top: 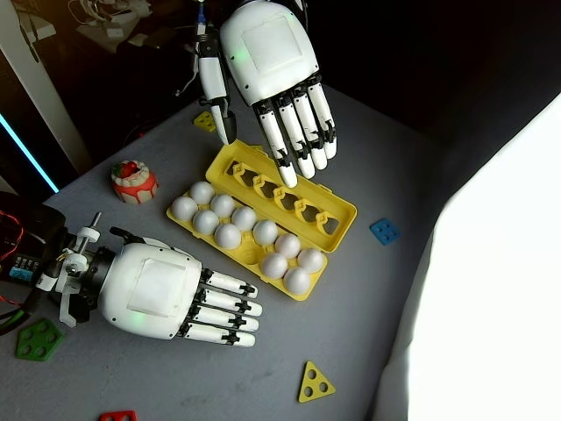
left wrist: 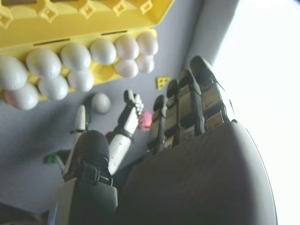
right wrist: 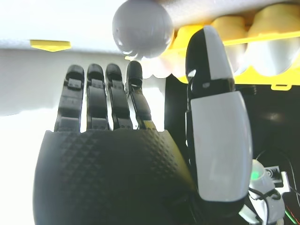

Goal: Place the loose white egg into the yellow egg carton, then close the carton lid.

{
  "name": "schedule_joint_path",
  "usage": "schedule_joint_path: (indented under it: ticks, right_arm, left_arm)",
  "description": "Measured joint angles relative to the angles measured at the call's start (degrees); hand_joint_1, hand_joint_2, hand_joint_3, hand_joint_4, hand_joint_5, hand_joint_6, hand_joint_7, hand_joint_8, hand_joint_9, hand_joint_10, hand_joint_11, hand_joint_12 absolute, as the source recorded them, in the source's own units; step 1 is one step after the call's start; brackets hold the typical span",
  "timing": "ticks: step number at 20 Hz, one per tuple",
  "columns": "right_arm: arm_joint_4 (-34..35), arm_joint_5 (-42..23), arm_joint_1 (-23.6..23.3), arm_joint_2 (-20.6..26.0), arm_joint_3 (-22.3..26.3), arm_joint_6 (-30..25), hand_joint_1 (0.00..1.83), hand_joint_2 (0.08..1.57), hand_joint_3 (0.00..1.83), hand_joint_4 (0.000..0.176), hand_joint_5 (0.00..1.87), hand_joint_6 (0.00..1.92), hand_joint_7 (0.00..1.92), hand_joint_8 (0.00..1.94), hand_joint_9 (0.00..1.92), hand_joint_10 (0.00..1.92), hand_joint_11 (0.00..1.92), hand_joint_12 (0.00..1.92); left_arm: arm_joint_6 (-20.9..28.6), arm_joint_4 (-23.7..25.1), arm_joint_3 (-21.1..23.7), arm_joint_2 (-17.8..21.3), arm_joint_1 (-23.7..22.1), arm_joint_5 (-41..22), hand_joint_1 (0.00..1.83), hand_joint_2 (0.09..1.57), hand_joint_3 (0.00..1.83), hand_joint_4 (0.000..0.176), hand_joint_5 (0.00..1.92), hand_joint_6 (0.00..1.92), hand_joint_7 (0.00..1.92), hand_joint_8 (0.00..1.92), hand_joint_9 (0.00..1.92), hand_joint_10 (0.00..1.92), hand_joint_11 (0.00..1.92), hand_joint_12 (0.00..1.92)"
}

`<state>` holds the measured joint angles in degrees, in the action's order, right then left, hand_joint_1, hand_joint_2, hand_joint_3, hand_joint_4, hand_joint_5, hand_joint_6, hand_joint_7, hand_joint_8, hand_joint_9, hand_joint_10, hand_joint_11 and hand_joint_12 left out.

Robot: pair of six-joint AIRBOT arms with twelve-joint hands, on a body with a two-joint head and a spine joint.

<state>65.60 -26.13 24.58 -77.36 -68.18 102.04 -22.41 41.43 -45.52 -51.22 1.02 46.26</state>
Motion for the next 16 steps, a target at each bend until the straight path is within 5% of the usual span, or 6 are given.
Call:
schedule_joint_path:
  ticks: [5, 9, 16]
  right_arm:
    - [0.17, -0.17, 0.44, -0.68, -1.75, 0.0, 0.94, 1.07, 0.0, 0.0, 0.02, 0.67, 0.09, 0.0, 0.03, 0.0, 0.0, 0.0]
    - [0.66, -0.24, 0.76, -1.03, -2.49, 0.0, 0.96, 1.07, 0.0, 0.0, 0.04, 0.68, 0.09, 0.0, 0.04, 0.01, 0.0, 0.0]
    - [0.83, 0.52, 1.81, -2.05, -2.99, 0.31, 0.93, 1.08, 0.0, 0.0, 0.01, 0.66, 0.08, 0.0, 0.01, 0.0, 0.0, 0.0]
  left_arm:
    - [0.9, -0.79, 0.59, 0.02, 1.31, 6.4, 0.18, 1.35, 0.0, 0.028, 0.1, 0.0, 0.09, 0.0, 0.11, 0.0, 0.0, 0.58]
    - [6.58, 1.22, 0.59, 0.02, 1.27, 6.75, 0.14, 1.36, 0.0, 0.03, 0.09, 0.0, 0.07, 0.0, 0.1, 0.0, 0.0, 0.53]
    - [15.45, -1.97, 0.68, 0.02, 3.15, 8.5, 0.15, 1.36, 0.0, 0.023, 0.1, 0.01, 0.12, 0.01, 0.14, 0.01, 0.0, 0.55]
